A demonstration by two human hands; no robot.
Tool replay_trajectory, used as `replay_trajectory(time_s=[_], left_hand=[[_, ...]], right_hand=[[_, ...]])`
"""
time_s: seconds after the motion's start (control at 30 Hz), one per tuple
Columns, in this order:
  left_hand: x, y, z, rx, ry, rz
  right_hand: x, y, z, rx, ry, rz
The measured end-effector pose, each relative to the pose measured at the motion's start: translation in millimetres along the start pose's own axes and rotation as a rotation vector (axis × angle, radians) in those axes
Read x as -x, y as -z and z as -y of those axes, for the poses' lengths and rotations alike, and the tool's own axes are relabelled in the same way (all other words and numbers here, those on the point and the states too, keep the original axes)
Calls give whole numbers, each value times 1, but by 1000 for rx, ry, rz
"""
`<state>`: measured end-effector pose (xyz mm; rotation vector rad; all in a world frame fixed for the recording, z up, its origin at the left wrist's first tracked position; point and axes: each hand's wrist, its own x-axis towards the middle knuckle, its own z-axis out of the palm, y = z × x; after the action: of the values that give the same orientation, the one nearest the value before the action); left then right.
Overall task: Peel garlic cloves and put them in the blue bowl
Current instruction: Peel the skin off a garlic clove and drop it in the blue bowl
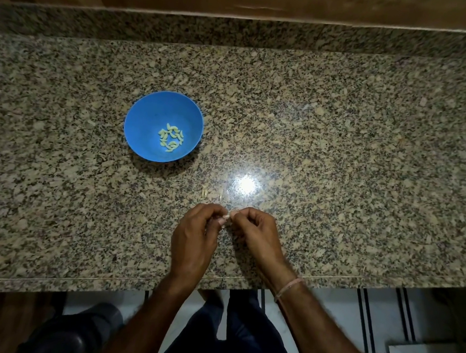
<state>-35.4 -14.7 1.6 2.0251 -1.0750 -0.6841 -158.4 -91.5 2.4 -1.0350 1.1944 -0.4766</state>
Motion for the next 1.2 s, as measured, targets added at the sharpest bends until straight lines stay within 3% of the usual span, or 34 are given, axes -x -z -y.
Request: replay_trajectory(time_s=[0.2, 0.43, 0.6, 0.7, 0.9, 1.0, 1.2], left_hand=[[-2, 1, 2, -112, -69, -49], [-6, 29, 50, -261, 126, -235], [4, 29, 50, -207, 61, -194], [20, 9, 37, -150, 29, -80], [15, -15, 32, -158, -33, -32], [7, -18, 29, -159, -63, -38], [3, -30, 20, -183, -121, -11]], right_hand=[[-4, -1, -5, 69, 26, 27], [-7, 10, -14, 252, 61, -60], [-8, 11, -14, 273, 116, -60], [-4, 19, -15, 299, 197, -105], [10, 27, -28, 734, 425, -118], [11, 10, -31, 692, 465, -110], [5, 18, -25, 493, 362, -192]])
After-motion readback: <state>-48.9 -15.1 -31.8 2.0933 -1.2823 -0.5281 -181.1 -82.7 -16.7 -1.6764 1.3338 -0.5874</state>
